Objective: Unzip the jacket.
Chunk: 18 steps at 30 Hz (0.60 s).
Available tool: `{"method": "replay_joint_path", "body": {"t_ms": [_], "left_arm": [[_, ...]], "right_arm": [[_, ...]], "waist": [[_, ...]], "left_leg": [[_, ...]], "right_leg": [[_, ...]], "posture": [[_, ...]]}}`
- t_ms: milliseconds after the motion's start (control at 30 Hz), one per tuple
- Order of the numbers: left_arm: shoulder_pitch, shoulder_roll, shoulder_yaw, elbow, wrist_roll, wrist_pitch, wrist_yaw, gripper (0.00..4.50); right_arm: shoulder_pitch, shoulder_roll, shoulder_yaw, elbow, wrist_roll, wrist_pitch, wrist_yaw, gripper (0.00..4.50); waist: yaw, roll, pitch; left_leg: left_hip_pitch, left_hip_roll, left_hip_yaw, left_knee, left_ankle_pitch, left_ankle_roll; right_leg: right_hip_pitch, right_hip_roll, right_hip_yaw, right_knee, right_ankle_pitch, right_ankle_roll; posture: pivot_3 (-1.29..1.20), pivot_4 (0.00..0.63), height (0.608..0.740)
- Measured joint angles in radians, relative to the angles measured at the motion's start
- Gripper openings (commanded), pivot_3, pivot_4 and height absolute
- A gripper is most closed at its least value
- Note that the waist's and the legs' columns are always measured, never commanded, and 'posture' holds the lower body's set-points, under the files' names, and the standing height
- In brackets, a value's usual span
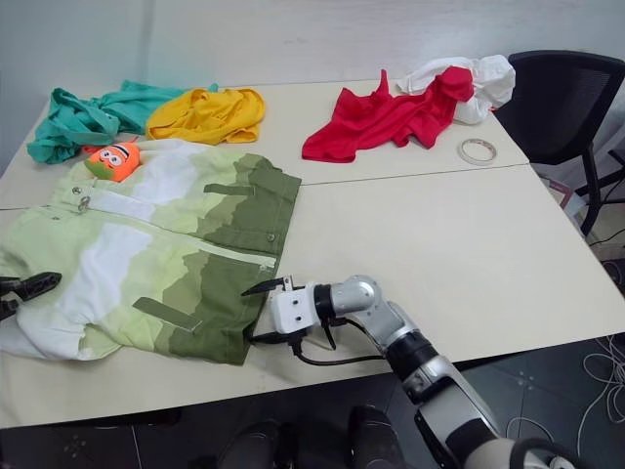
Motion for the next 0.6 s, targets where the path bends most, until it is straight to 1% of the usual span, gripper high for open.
{"method": "replay_joint_path", "body": {"t_ms": [133,233,267,300,433,600], "left_arm": [[-0.015,0.000,-0.038,0.018,0.010,0.006,-0.046,1.62],[0.002,0.000,-0.043,-0.002,0.005,0.025,-0.087,0.65],[0.016,0.000,-0.043,-0.015,0.000,0.033,-0.098,0.45],[0.035,-0.001,-0.041,-0.038,-0.006,0.045,-0.108,0.06],[0.114,-0.030,0.001,-0.142,-0.046,0.084,-0.141,0.02],[0.228,-0.106,0.037,-0.355,-0.149,0.171,-0.202,0.02]], "right_arm": [[0.002,-0.001,0.004,0.012,0.001,-0.008,-0.005,1.47],[0.021,-0.017,-0.001,-0.003,0.036,-0.015,0.013,0.41],[0.030,-0.028,-0.008,-0.007,0.049,-0.019,0.016,0.16],[0.043,-0.044,-0.026,-0.016,0.068,-0.022,0.020,0.00],[0.072,-0.113,-0.100,-0.069,0.136,-0.016,0.023,0.00],[0.124,-0.236,-0.203,-0.154,0.216,0.029,0.036,0.00]], "waist": [[0.000,0.000,0.000],[0.001,0.000,0.000],[0.001,0.000,0.000],[0.001,0.000,0.000],[0.002,0.001,0.000],[0.009,0.001,0.001]], "left_leg": [[0.000,0.000,0.000,0.001,0.000,-0.001],[0.000,0.000,0.000,0.001,0.001,-0.001],[0.000,0.000,0.000,0.001,0.000,-0.001],[0.000,0.000,0.000,0.001,0.000,-0.001],[0.000,0.000,-0.001,0.001,0.000,-0.001],[0.001,0.000,-0.001,0.001,0.000,-0.001]], "right_leg": [[0.000,0.000,0.001,0.001,-0.001,-0.001],[0.000,0.000,0.002,0.001,-0.001,-0.001],[0.000,-0.001,0.003,0.001,-0.001,-0.001],[0.000,-0.001,0.003,0.001,-0.001,-0.001],[0.000,-0.004,0.004,0.001,-0.001,-0.002],[0.001,-0.007,0.004,0.001,-0.001,-0.003]], "posture": [[0.00,0.150,0.740],[0.00,0.150,0.740],[0.00,0.150,0.740],[0.00,0.150,0.740],[0.00,0.150,0.740],[0.00,0.150,0.740]]}}
